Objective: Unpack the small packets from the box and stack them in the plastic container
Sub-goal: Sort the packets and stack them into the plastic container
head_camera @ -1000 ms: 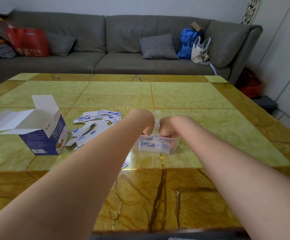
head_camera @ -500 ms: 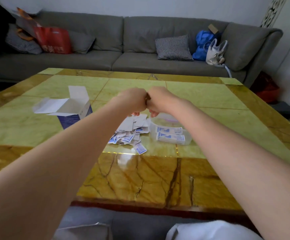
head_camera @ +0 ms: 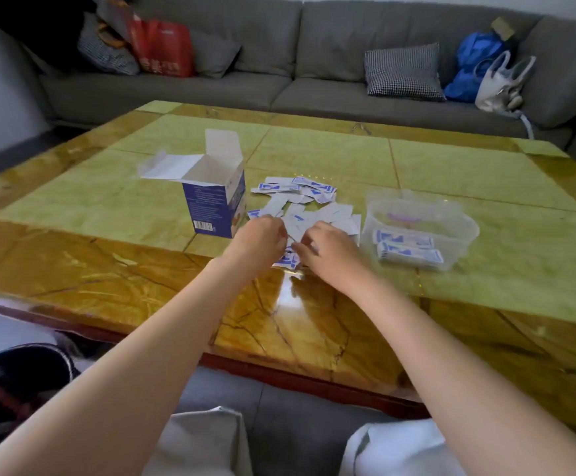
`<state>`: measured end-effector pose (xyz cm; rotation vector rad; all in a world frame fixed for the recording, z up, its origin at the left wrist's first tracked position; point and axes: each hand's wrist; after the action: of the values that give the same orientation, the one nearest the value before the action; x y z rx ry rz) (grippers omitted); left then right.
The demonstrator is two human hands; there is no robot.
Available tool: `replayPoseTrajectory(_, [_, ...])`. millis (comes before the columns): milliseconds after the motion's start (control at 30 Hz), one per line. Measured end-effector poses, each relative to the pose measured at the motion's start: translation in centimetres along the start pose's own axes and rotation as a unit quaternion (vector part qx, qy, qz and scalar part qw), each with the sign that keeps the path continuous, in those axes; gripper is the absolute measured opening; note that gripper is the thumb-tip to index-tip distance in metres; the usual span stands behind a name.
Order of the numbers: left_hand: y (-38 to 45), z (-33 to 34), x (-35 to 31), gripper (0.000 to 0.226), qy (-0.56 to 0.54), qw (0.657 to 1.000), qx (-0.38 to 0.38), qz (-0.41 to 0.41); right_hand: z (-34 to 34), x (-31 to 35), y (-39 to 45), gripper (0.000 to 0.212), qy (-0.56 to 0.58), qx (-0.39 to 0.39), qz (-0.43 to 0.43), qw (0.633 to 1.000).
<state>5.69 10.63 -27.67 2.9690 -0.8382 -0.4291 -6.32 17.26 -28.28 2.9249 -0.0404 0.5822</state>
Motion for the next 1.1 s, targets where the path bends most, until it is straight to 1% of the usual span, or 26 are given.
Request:
replayPoseTrajectory(67, [-0.9, 0.1, 0.0, 0.020, -0.047, 0.999, -0.025, 0.004, 0.4, -0.1, -0.3, 0.028, -0.026, -0.029, 0.012, 0.999])
replayPoseTrajectory(133, [-1.5, 0.5, 0.0, 0.018, -0.070, 0.996, -0.048, 0.005, 0.9, -0.2, -0.3, 0.038, -0.022, -0.045, 0.030, 0.998])
replayPoseTrajectory(200, [-1.7, 0.6, -0.3, 0.021, -0.103, 0.992, -0.074, -0.020, 0.7, -0.2, 0.0, 0.044, 0.002, -0.049, 0.039, 0.998])
replayPoseTrajectory(233, [-1.6, 0.5, -0.4, 0.023, -0.117, 0.989, -0.080, -0.035, 0.5, -0.2, 0.2, 0.040, 0.003, -0.045, 0.036, 0.998])
replayPoseTrajectory(300, [-1.2, 0.4, -0.5, 0.029, -0.124, 0.988, -0.080, -0.041, -0.1, -0.3, 0.4, 0.026, 0.005, -0.036, 0.028, 0.999])
replayPoseTrajectory(400, [-0.9, 0.3, -0.2, 0.041, -0.112, 0.991, -0.057, -0.042, -1.4, -0.5, 0.1, 0.011, 0.045, -0.059, 0.045, 0.996])
replayPoseTrajectory(467, [-0.8, 0.2, 0.1, 0.047, -0.110, 0.991, -0.059, -0.050, -2.5, -0.7, 0.0, 0.009, 0.080, -0.098, 0.069, 0.990])
replayPoseTrajectory(533, [-0.8, -0.3, 0.1, 0.047, -0.131, 0.987, -0.079, -0.057, -3.4, -0.9, -0.1, 0.010, 0.148, -0.121, 0.109, 0.976])
replayPoseTrajectory(567, [-0.9, -0.7, -0.1, 0.045, -0.179, 0.979, -0.076, -0.068, -3.8, -1.0, -0.3, 0.013, 0.195, -0.120, 0.128, 0.965])
replayPoseTrajectory(600, [-1.1, -1.1, -0.3, 0.042, -0.256, 0.961, -0.056, -0.087, -3.9, -1.1, -0.5, 0.015, 0.238, -0.113, 0.143, 0.954])
replayPoseTrajectory(633, [-1.4, -1.4, -0.6, 0.040, -0.344, 0.932, -0.026, -0.107, -4.0, -1.2, -0.6, 0.017, 0.261, -0.101, 0.150, 0.948])
replayPoseTrajectory(667, [-1.8, -1.7, -1.0, 0.037, -0.426, 0.896, 0.004, -0.129, -4.0, -1.2, -0.7, 0.016, 0.264, -0.085, 0.148, 0.949])
replayPoseTrajectory(700, [-2.1, -1.8, -1.4, 0.033, -0.480, 0.865, 0.028, -0.143, -3.9, -1.2, -0.8, 0.016, 0.259, -0.068, 0.141, 0.953])
replayPoseTrajectory(733, [-2.4, -1.9, -1.6, 0.027, -0.498, 0.854, 0.041, -0.146, -3.9, -1.2, -0.9, 0.015, 0.257, -0.053, 0.134, 0.956])
replayPoseTrajectory(800, [-2.7, -1.9, -1.9, 0.019, -0.499, 0.853, 0.045, -0.144, -3.8, -1.0, -1.0, 0.017, 0.256, -0.033, 0.122, 0.958])
replayPoseTrajectory(867, [-2.8, -1.8, -2.1, 0.020, -0.495, 0.856, 0.042, -0.144, -3.6, -0.8, -1.0, 0.020, 0.242, -0.019, 0.106, 0.964])
replayPoseTrajectory(933, [-2.9, -1.6, -2.3, 0.021, -0.478, 0.866, 0.040, -0.140, -3.5, -0.5, -1.2, 0.016, 0.237, -0.010, 0.093, 0.967])
replayPoseTrajectory(1000, [-2.9, -1.5, -2.3, 0.021, -0.463, 0.875, 0.044, -0.133, -3.5, -0.5, -1.3, 0.016, 0.230, -0.019, 0.092, 0.969])
replayPoseTrajectory(1100, [-2.9, -1.6, -2.1, 0.018, -0.460, 0.877, 0.063, -0.125, -3.8, -0.7, -1.3, 0.021, 0.193, -0.064, 0.101, 0.974])
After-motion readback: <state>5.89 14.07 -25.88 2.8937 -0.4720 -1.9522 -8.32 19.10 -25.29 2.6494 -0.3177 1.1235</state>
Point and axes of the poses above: each hand's wrist, its own y-axis towards the middle knuckle, its own z-axis out of the palm, x = y × z, and after that the axes turned 1 degree about -x, right-handed
